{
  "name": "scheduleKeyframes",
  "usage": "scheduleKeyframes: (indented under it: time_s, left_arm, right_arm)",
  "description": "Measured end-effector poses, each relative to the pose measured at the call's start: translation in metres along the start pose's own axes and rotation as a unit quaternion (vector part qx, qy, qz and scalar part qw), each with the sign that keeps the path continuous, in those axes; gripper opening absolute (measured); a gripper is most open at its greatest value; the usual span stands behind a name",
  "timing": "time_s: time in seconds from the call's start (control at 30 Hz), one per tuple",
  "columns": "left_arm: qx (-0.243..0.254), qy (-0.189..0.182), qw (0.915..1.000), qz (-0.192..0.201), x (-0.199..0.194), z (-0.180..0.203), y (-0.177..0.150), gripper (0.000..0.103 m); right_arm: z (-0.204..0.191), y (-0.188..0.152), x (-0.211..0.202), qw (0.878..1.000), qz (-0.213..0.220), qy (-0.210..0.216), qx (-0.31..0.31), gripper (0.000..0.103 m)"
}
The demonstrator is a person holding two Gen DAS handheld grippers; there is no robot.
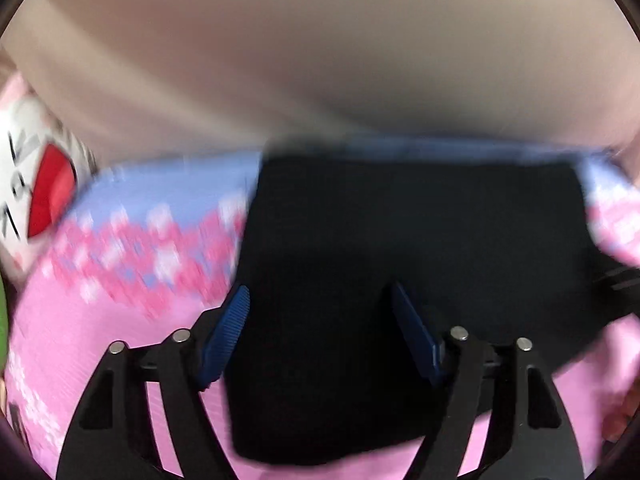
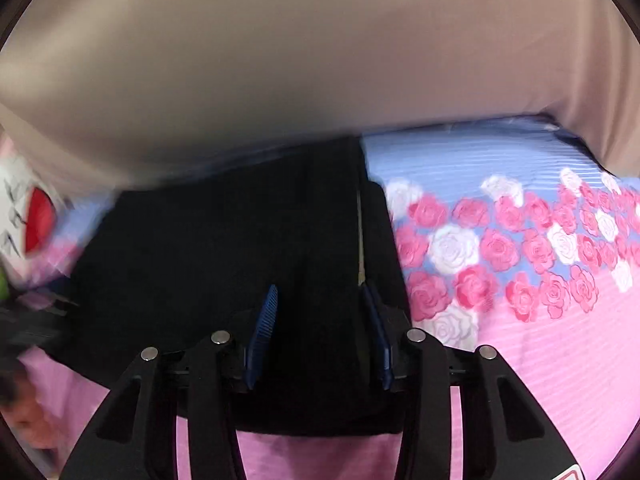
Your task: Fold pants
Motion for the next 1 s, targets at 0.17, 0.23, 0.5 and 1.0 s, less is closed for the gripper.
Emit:
scheduleKeyframes:
  time_s: [0.17,0.23,0.5,1.0]
  left_arm:
    - [-0.015,-0.029,0.9987,0.039,-0.053,-0.007,0.008,0.071]
    - [-0.003,-0.015,0.9976,0.067,-0.072,-0.008,0.009,0.071]
    - [-0.019,-0.022,0.999,0.034,-0.078,-0.017,-0.004,0.071]
    - [-0.151,-0.168,0.9674,-0.115,0.002,-0.032,-0.021,0.074]
  right_arm:
    - [-0.03,0.006,-0.07,0.997,0.062,-0.016,-0.035,0.045]
    - [-0.037,0.003,-0.078,0.996,0.067,-0.019,-0.051,0.045]
    - [0.023,-0.032,-0.014,0.991,-0.034,0.071,0.105,0.066]
    - [0.003,-0.024,-0.006,0.979,-0.03,0.133,0.151,0.038]
Point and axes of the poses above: each gripper's, at about its wrist camera, not at the fingertips, and x roughly the way its jaws point, z to its right, y to its top, the point moved 6 cm from there along x, roughly the way its jaws point, and after that the axes turned 9 degrees about -x, right-handed, at the moved point
